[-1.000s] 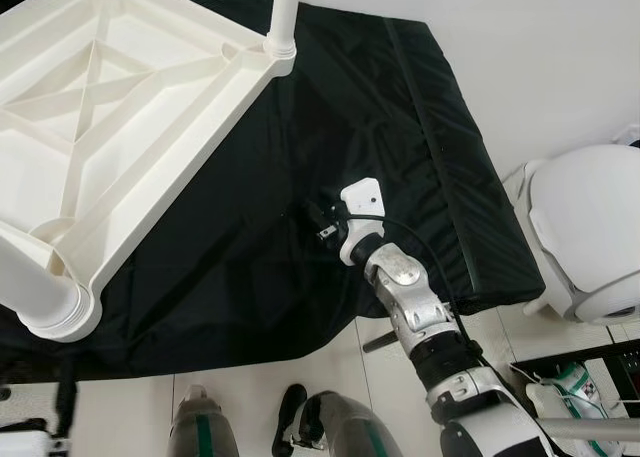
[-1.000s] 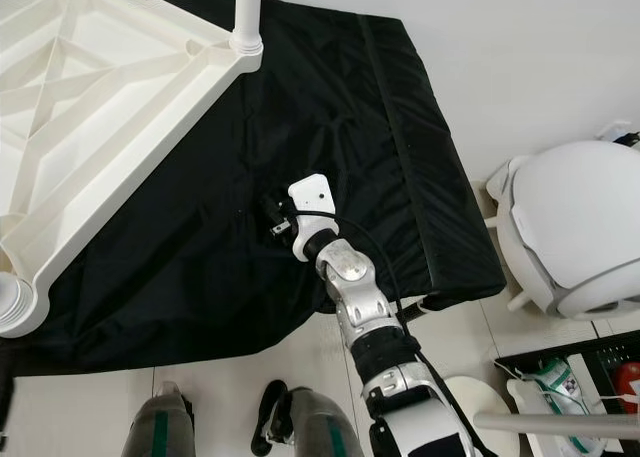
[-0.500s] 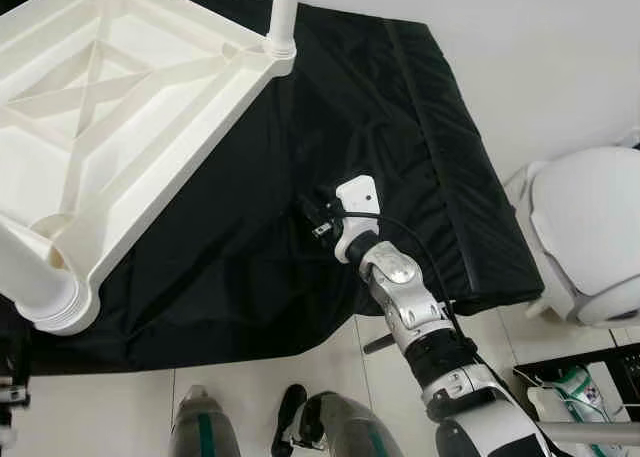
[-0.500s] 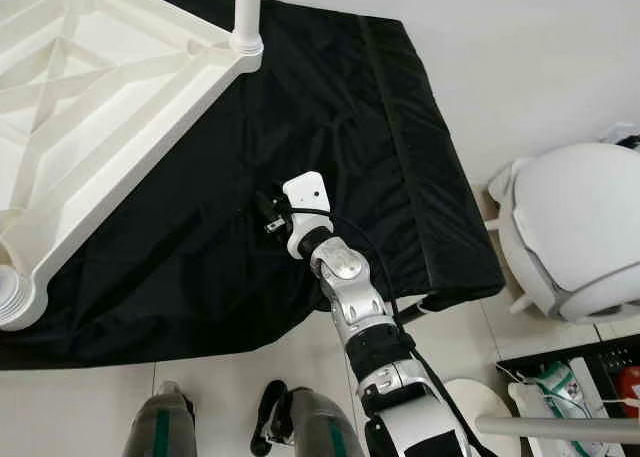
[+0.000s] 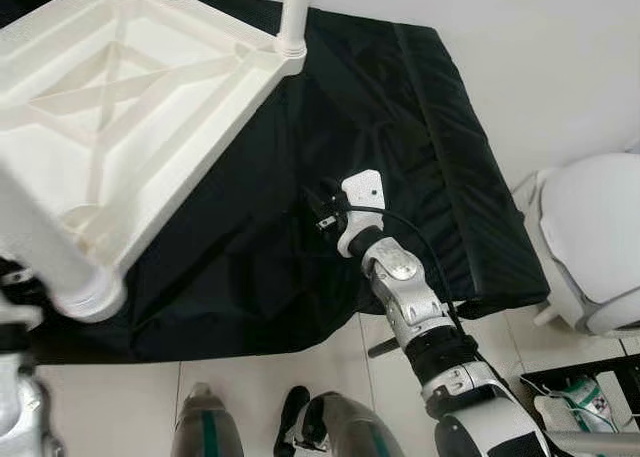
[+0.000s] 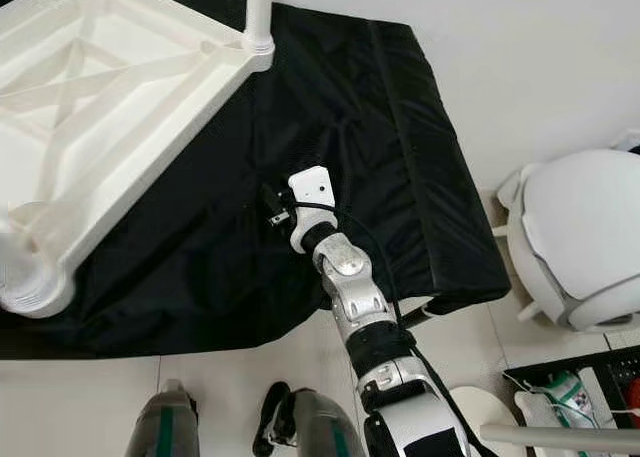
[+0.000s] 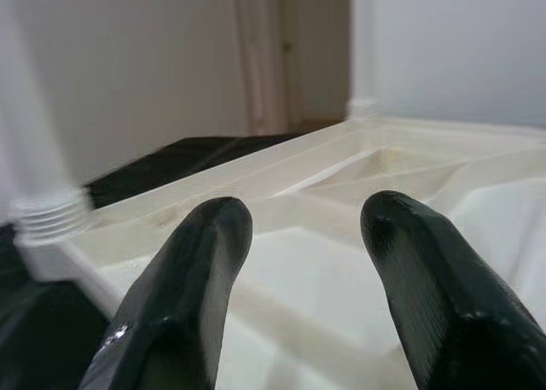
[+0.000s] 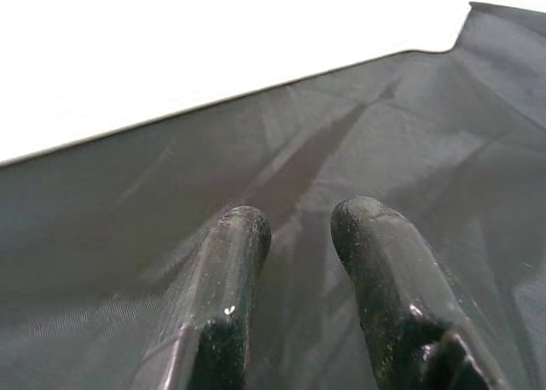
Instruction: Building children table
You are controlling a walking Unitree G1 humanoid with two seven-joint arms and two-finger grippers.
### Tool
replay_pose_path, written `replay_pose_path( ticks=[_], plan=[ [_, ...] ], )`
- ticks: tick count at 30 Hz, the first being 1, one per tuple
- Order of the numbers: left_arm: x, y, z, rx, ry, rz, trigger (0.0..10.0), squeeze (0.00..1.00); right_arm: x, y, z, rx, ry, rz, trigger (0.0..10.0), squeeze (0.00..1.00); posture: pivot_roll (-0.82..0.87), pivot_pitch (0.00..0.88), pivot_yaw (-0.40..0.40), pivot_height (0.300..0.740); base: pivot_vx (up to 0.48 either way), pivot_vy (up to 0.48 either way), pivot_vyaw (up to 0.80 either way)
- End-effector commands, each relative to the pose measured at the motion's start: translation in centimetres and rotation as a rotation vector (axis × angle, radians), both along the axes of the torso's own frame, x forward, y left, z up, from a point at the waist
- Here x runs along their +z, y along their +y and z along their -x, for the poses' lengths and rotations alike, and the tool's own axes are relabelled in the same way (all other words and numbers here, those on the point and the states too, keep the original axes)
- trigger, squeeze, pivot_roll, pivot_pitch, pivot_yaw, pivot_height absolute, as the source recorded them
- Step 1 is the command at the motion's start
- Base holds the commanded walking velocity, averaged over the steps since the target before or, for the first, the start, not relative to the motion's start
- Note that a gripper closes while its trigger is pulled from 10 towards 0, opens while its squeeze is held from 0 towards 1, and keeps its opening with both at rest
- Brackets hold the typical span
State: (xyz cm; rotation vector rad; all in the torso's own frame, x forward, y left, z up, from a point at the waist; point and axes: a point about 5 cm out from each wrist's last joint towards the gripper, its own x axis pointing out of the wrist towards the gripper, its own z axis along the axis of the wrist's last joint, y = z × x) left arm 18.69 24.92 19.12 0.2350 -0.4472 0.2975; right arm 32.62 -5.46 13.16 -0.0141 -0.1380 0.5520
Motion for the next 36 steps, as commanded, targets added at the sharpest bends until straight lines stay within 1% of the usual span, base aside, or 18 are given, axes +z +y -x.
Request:
replay_pose_path(
  ticks=[1, 4, 5, 7, 8, 11, 17, 19, 20, 22, 23, 24, 28, 29, 30, 31, 34, 36],
  plan=[
    [0.0, -2.1, -0.7, -0.200, 0.044, -0.036, 10.0, 0.00, -0.3, -0.4, -0.1, -0.017, 0.006, 0.007, 10.0, 0.00, 0.26, 0.117, -0.146, 0.740, 0.000, 0.000, 0.00],
    [0.3, -4.1, -1.7, -0.346, 0.075, -0.030, 10.0, 0.00, -0.2, -0.2, -0.3, -0.014, 0.004, 0.005, 10.0, 0.00, 0.26, 0.113, -0.141, 0.740, 0.000, 0.000, 0.00],
    [0.3, -4.1, -1.7, -0.346, 0.075, -0.030, 10.0, 0.00, -0.2, -0.2, -0.3, -0.014, 0.004, 0.005, 10.0, 0.00, 0.26, 0.113, -0.141, 0.740, 0.000, 0.000, 0.00],
    [0.2, -5.8, -2.2, -0.444, 0.109, -0.023, 10.0, 0.00, 0.1, -0.2, -0.3, 0.000, -0.003, -0.003, 10.0, 0.00, 0.24, 0.108, -0.130, 0.740, 0.000, 0.000, 0.00],
    [0.2, -5.8, -2.2, -0.444, 0.109, -0.023, 10.0, 0.00, 0.1, -0.2, -0.3, 0.000, -0.003, -0.003, 10.0, 0.00, 0.24, 0.108, -0.130, 0.740, 0.000, 0.000, 0.00],
    [0.3, -8.0, -3.0, -0.562, 0.139, -0.011, 10.0, 0.00, 0.7, -0.3, 0.4, 0.127, -0.009, -0.056, 10.0, 0.00, 0.22, 0.100, -0.113, 0.740, 0.000, 0.000, 0.00],
    [0.4, -9.2, -3.6, -0.621, 0.152, 0.009, 10.0, 0.00, 1.0, -0.4, 1.5, 0.272, -0.005, -0.062, 10.0, 0.00, 0.20, 0.092, -0.100, 0.740, 0.000, 0.000, 0.00],
    [0.4, -10.3, -3.9, -0.669, 0.164, 0.008, 10.0, 0.00, 1.0, -0.8, 2.5, 0.398, 0.006, -0.011, 10.0, 0.00, 0.18, 0.085, -0.092, 0.740, 0.000, 0.000, 0.00],
    [0.4, -10.3, -3.9, -0.669, 0.164, 0.008, 10.0, 0.00, 1.0, -0.8, 2.5, 0.398, 0.006, -0.011, 10.0, 0.00, 0.18, 0.085, -0.092, 0.740, 0.000, 0.000, 0.00],
    [0.5, -11.2, -4.4, -0.707, 0.168, -0.001, 10.0, 0.00, 1.2, -1.5, 3.2, 0.502, 0.019, 0.026, 10.0, 0.00, 0.18, 0.082, -0.091, 0.740, 0.000, 0.000, 0.00],
    [0.5, -11.2, -4.4, -0.707, 0.168, -0.001, 10.0, 0.00, 1.2, -1.5, 3.2, 0.502, 0.019, 0.026, 10.0, 0.00, 0.18, 0.082, -0.091, 0.740, 0.000, 0.000, 0.00],
    [0.4, -11.7, -4.7, -0.728, 0.178, -0.010, 10.0, 0.00, 1.3, -2.1, 3.6, 0.579, 0.037, 0.061, 10.0, 0.00, 0.16, 0.073, -0.089, 0.740, 0.000, 0.000, 0.00],
    [0.4, -12.0, -5.0, -0.748, 0.185, -0.012, 10.0, 0.00, 1.3, -2.4, 4.0, 0.641, 0.060, 0.083, 10.0, 0.00, 0.16, 0.069, -0.091, 0.740, 0.000, 0.000, 0.00],
    [0.4, -12.1, -5.1, -0.747, 0.195, -0.025, 10.0, 0.00, 1.4, -2.5, 4.2, 0.663, 0.068, 0.086, 10.0, 0.06, 0.16, 0.064, -0.097, 0.740, 0.000, 0.000, 0.00],
    [0.4, -12.1, -5.1, -0.747, 0.195, -0.025, 10.0, 0.00, 1.4, -2.5, 4.2, 0.663, 0.068, 0.086, 10.0, 0.06, 0.16, 0.064, -0.097, 0.740, 0.000, 0.000, 0.00],
    [0.2, -11.9, -5.5, -0.724, 0.214, -0.055, 10.0, 0.00, 1.4, -2.5, 4.3, 0.684, 0.085, 0.079, 10.0, 0.99, 0.16, 0.061, -0.099, 0.740, 0.000, 0.000, 0.00],
    [0.0, -11.7, -5.7, -0.706, 0.228, -0.076, 10.0, 0.00, 1.5, -2.5, 4.4, 0.701, 0.100, 0.073, 10.0, 0.99, 0.16, 0.061, -0.099, 0.740, 0.000, 0.000, 0.00],
    [-0.5, -10.4, -6.4, -0.634, 0.283, -0.120, 10.0, 0.00, 1.9, -2.8, 5.1, 0.790, 0.098, 0.102, 10.0, 1.00, 0.17, 0.063, -0.113, 0.740, 0.000, 0.000, 0.00]
  ],
)
